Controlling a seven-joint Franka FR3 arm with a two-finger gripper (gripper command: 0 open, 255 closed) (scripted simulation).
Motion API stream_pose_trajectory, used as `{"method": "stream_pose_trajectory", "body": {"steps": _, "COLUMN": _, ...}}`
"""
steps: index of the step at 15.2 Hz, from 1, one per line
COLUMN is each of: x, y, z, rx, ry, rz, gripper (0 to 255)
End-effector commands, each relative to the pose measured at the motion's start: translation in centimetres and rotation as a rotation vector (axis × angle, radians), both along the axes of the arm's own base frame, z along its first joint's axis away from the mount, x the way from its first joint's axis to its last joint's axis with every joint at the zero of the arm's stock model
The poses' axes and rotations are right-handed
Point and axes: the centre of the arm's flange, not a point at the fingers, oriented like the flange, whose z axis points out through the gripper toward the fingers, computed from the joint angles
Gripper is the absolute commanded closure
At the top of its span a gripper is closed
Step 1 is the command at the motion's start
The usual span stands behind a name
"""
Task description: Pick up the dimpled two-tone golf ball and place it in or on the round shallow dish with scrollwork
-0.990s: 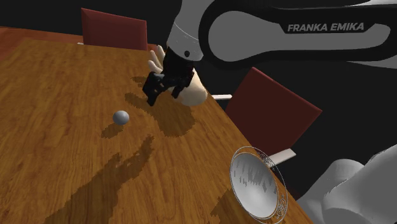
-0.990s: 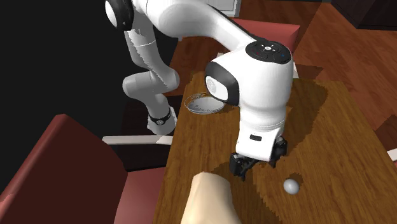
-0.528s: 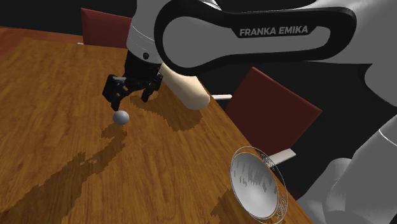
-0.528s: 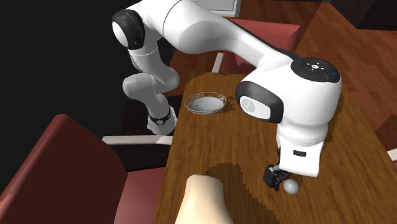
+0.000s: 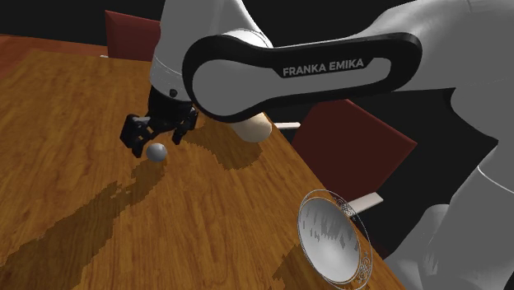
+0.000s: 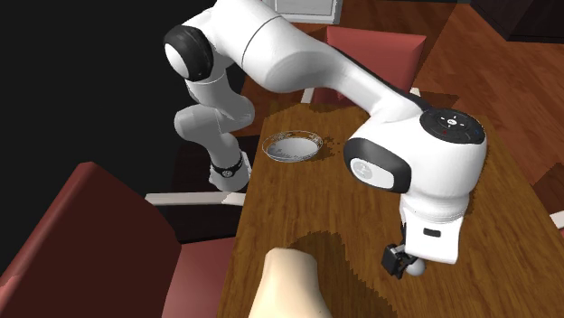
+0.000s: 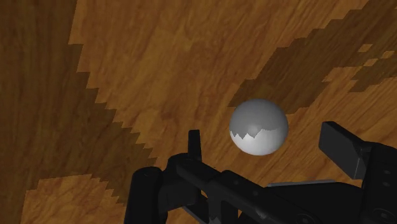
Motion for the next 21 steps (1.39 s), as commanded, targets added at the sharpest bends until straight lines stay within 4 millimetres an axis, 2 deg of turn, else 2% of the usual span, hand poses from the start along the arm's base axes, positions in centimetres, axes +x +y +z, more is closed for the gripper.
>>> {"method": "stream_pose_trajectory", "body": {"steps": 1, "x": 0.2, "y": 0.1, "z": -0.6, "rx": 0.0, "ry": 0.0, "rz": 0.0, "gripper": 0}}
{"method": "stream_pose_trajectory", "body": {"steps": 8, "x": 0.2, "y": 0.1, "z": -0.6, "rx": 0.0, "ry": 0.0, "rz": 0.0, "gripper": 0}}
{"method": "stream_pose_trajectory", "body": {"steps": 9, "x": 0.2, "y": 0.1, "z": -0.6, "rx": 0.0, "ry": 0.0, "rz": 0.0, "gripper": 255}}
{"method": "stream_pose_trajectory", "body": {"steps": 18, "x": 0.2, "y": 0.1, "z": -0.6, "rx": 0.0, "ry": 0.0, "rz": 0.0, "gripper": 255}}
{"method": "stream_pose_trajectory", "body": {"steps": 21, "x": 0.2, "y": 0.1, "z": 0.9, "rx": 0.0, "ry": 0.0, "rz": 0.0, "gripper": 255}}
